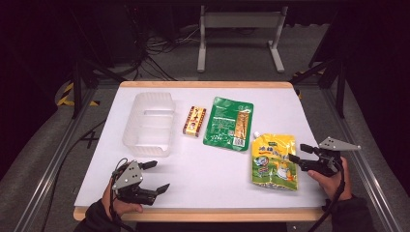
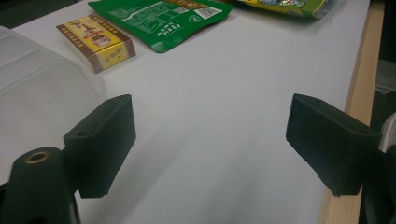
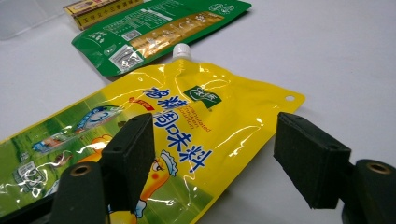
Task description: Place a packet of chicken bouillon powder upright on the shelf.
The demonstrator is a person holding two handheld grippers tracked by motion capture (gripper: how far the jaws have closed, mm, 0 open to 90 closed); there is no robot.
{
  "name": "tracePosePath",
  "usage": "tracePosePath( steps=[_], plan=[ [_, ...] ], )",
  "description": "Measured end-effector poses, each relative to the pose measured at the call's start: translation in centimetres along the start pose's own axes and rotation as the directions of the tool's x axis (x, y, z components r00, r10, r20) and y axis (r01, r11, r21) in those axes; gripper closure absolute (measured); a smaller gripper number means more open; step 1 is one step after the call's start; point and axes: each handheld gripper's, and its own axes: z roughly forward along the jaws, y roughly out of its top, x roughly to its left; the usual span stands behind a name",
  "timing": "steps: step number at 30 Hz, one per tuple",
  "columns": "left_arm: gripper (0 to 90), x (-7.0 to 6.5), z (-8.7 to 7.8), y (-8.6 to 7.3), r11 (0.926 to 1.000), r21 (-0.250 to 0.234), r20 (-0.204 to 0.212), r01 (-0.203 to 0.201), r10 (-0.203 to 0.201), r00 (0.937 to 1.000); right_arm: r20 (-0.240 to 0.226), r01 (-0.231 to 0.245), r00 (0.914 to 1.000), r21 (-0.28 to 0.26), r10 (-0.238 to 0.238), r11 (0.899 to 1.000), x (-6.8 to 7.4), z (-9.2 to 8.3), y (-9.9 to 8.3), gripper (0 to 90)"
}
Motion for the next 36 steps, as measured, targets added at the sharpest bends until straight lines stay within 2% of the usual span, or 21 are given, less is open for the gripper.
tracePosePath(
  steps=[4,10,12,17,20,23,28,31,32,33,35,36],
  plan=[
    [17.9,0.0,0.1,0.1,1.0,-0.001,0.007,0.002,-0.002,1.0,-0.002,0.0,1.0,0.006,0.0,1.0,0.0,0.0,0.0,29.8],
    [19.7,-0.6,1.1,0.3,0.9996,0.023,0.047,-0.014,0.013,0.9988,-0.009,-0.036,0.9993,0.041,0.037,0.998,-0.4,0.5,-0.2,25.8],
    [19.8,-0.8,1.5,0.2,0.9991,0.039,0.059,-0.017,0.015,0.9982,-0.009,-0.06,0.9981,0.073,0.061,0.996,-0.6,0.9,-0.3,23.1],
    [19.3,-1.3,2.4,0.3,0.9972,0.066,0.088,-0.037,0.031,0.9957,-0.028,-0.11,0.9932,0.103,0.113,0.989,-1.3,1.8,-0.6,17.5],
    [19.1,-1.4,2.7,0.3,0.9963,0.075,0.099,-0.042,0.035,0.9944,-0.03,-0.12,0.9917,0.124,0.125,0.985,-1.6,2.2,-0.7,15.8],
    [18.9,-1.5,2.9,0.2,0.9956,0.083,0.099,-0.045,0.037,0.9944,-0.033,-0.143,0.9884,0.129,0.148,0.981,-1.8,2.5,-0.7,14.5],
    [18.6,-1.4,3.1,0.2,0.9958,0.084,0.101,-0.035,0.027,0.9945,-0.048,-0.18,0.9809,0.15,0.189,0.972,-2.0,3.0,-0.4,13.0],
    [18.6,-1.4,3.1,0.2,0.995,0.09,0.104,-0.045,0.035,0.9939,-0.075,-0.195,0.9752,0.151,0.208,0.969,-2.0,3.4,-0.2,12.6],
    [18.6,-1.4,3.1,0.2,0.995,0.088,0.106,-0.046,0.037,0.9937,-0.091,-0.206,0.971,0.154,0.221,0.966,-1.9,3.5,-0.2,12.8],
    [18.6,-1.4,3.1,0.2,0.995,0.088,0.106,-0.046,0.037,0.9937,-0.091,-0.206,0.971,0.154,0.221,0.966,-1.9,3.5,-0.2,12.8],
    [18.6,-1.4,3.1,0.2,0.9949,0.09,0.106,-0.046,0.037,0.9937,-0.126,-0.218,0.9631,0.156,0.238,0.963,-1.8,3.8,-0.1,13.2],
    [18.6,-1.4,3.1,0.2,0.9952,0.087,0.107,-0.045,0.036,0.9936,-0.163,-0.238,0.9506,0.164,0.264,0.957,-1.8,3.9,0.0,13.1]
  ],
)
